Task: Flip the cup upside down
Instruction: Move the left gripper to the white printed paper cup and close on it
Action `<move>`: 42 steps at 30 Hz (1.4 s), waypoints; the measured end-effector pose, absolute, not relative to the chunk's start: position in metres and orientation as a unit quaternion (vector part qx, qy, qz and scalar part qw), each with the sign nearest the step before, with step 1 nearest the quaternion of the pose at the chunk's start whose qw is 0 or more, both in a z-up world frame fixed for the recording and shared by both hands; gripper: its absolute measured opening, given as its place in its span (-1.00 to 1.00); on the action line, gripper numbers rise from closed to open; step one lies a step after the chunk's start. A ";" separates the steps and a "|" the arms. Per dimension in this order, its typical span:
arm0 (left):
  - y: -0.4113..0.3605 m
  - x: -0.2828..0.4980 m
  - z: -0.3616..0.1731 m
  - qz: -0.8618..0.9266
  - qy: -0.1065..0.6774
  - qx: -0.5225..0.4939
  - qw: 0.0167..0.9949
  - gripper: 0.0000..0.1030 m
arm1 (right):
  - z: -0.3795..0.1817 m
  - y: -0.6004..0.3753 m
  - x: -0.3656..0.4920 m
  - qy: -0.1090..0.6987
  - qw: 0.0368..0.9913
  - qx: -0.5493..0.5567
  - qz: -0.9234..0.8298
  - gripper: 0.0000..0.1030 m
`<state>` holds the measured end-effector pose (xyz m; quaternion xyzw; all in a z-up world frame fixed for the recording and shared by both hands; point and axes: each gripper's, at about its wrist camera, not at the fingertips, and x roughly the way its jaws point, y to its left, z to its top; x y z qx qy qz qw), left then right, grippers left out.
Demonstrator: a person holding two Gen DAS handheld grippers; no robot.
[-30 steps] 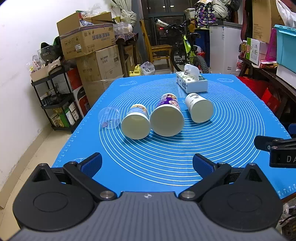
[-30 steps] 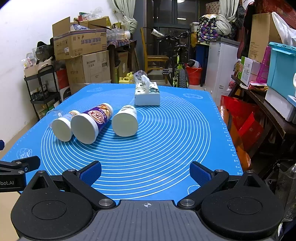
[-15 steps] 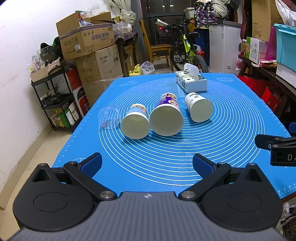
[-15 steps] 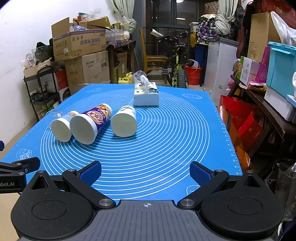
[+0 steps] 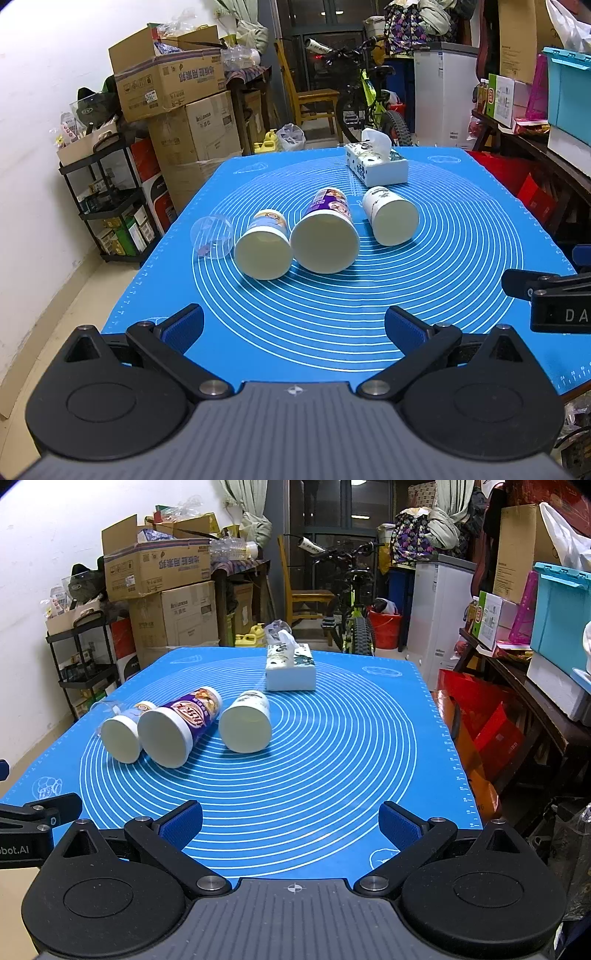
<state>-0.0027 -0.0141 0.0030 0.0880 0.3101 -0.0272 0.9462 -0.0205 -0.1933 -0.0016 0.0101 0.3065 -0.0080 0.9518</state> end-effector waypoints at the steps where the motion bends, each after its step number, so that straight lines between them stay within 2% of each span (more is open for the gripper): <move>1: -0.014 -0.003 0.003 -0.027 0.310 0.088 0.946 0.99 | -0.001 -0.193 -0.020 0.307 0.952 0.010 -0.008 0.96; 14: -0.042 0.011 0.011 -0.042 0.274 0.089 0.957 0.99 | 0.012 -0.217 -0.011 0.295 0.955 0.011 -0.009 0.96; 25: -0.100 0.077 -0.002 -0.071 0.248 0.069 0.964 0.99 | 0.030 -0.255 0.034 0.271 0.962 0.008 -0.025 0.96; 35: -0.140 0.152 -0.026 -0.071 0.270 0.068 0.958 0.99 | 0.000 -0.307 0.068 0.299 0.951 0.029 -0.078 0.96; 42: -0.150 0.173 -0.042 -0.053 0.296 0.066 0.952 0.99 | -0.019 -0.326 0.082 0.316 0.943 0.041 -0.094 0.96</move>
